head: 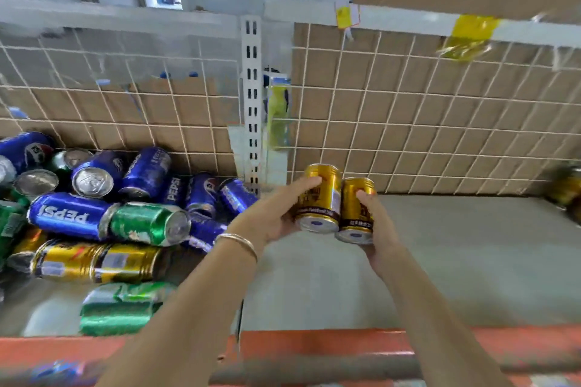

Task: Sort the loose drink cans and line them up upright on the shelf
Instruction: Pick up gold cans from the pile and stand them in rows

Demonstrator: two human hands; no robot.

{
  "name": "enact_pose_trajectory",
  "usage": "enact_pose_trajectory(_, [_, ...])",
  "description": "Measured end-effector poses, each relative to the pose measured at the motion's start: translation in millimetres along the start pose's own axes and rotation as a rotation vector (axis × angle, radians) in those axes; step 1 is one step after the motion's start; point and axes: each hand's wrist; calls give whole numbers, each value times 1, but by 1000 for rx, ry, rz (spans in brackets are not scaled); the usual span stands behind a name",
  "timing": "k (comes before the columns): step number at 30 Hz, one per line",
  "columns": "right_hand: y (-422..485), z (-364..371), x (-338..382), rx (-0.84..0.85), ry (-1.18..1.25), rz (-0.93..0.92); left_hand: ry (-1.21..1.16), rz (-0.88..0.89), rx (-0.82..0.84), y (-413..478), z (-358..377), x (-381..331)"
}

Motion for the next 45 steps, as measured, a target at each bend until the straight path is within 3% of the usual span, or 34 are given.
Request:
enact_pose_trajectory(5, [-28,-93,20,-72,-64,-17,118,-30,155,2,80,35])
enact_pose_trajectory(15, [-91,-285,65,-229,-189,22,387,20,261,11,255,117])
enact_pose_trajectory(19, [-99,-341,84,-307,-306,-46,420,45,288,24,309,138])
enact_pose_trajectory(29, [-64,-444,113,-433,-307,-153,444,146,270,106,405,159])
enact_pose_trajectory(45, [40,-545,152,-399,-224,-179,438,100,312,235,501,149])
Point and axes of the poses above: each hand's wrist, its own y-axis towards the middle knuckle, its own z-axis out of the palm, x = y × z, and after that the axes turned 5 degrees about -z, right-handed
